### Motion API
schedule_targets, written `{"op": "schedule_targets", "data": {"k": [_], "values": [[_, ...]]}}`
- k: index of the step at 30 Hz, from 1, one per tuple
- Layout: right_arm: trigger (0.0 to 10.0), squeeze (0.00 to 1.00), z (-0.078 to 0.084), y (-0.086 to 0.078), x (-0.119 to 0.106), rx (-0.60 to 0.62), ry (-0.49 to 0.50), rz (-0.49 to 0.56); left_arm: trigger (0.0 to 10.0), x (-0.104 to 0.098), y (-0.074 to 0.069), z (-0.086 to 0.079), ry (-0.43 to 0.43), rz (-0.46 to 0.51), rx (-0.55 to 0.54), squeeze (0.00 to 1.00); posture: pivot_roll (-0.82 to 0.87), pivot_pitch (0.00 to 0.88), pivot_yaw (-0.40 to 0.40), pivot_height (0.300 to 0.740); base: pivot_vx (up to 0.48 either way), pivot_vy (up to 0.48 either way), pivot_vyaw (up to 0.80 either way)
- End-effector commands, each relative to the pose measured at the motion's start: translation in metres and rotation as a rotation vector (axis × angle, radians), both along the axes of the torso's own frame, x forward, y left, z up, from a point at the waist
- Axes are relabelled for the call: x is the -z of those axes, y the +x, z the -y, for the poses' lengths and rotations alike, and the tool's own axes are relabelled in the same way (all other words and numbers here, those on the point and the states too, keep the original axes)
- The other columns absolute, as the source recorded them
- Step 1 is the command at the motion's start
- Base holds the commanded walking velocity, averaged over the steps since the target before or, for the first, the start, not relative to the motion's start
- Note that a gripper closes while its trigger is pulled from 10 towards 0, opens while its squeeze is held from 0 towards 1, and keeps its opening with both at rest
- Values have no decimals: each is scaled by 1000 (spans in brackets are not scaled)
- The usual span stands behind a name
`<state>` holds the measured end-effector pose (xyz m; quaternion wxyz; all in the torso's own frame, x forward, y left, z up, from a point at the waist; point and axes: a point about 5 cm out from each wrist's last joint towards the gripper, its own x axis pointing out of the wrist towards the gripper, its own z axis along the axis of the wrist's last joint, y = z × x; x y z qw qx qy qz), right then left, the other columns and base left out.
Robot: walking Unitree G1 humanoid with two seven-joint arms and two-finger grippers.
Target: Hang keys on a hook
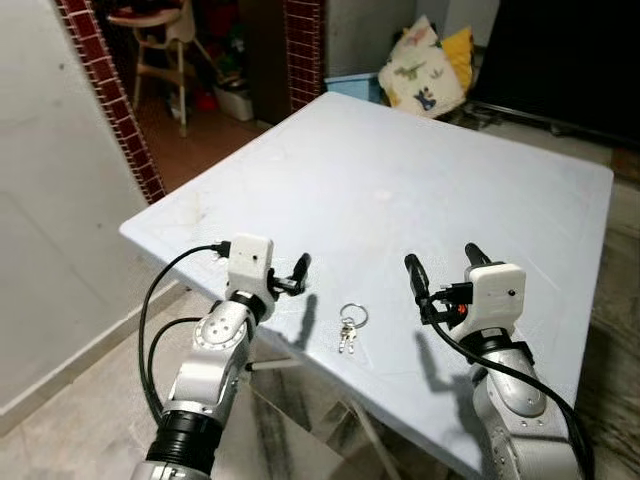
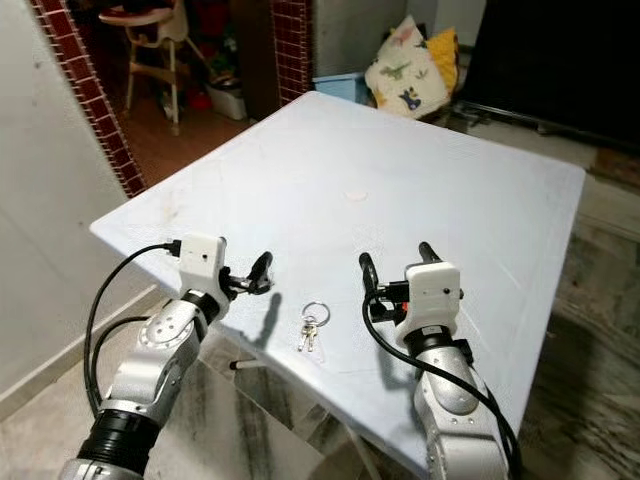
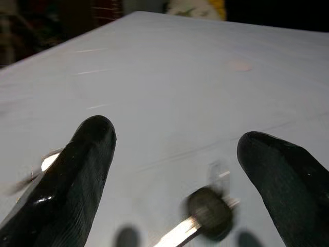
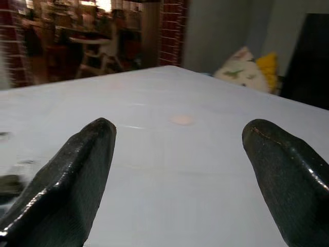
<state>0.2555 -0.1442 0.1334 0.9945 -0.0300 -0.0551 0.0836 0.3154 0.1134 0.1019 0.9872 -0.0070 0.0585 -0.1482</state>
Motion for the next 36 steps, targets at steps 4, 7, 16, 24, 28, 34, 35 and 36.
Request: {"op": "schedule_targets", "data": {"k": [4, 7, 16, 24, 28, 34, 35, 36], "values": [[10000, 0, -3, 1, -3, -22, 13, 0, 10000, -6, 0, 1, 9, 35, -10, 0, -9, 0, 29, 740, 0, 0, 0], [10000, 0, -8, -1, 0, -95, 20, -34, 10000, -5, -1, 0, 16, 31, -15, 0, -9, 0, 28, 740, 0, 0, 0], [10000, 0, -7, -1, 16, -106, -22, -125, 10000, 13, -23, -24, 119, -12, 4, 0, 5, 0, 20, 740, 0, 0, 0], [10000, 0, -12, -2, 18, -127, -23, -133, 10000, 11, -24, -26, 117, -11, 4, 0, 11, 0, 20, 740, 0, -335, 0], [10000, 0, -13, -2, 17, -133, -34, -127, 10000, 10, -24, -23, 115, -9, 10, 0, 7, 0, 21, 740, 0, 0, 0], [10000, 0, -9, -2, 19, -124, -42, -131, 10000, 11, -25, -23, 99, -14, -5, 0, 6, 0, 23, 740, 0, 0, 0], [10000, 0, -9, -3, 19, -124, -42, -132, 10000, 11, -24, -24, 108, -11, -10, 0, 6, 0, 23, 740, 0, 0, 0], [10000, 0, -10, -3, 19, -136, -43, -129, 10000, 12, -24, -24, 111, -17, -14, 0, 8, 0, 25, 740, 0, 0, 0]]}}
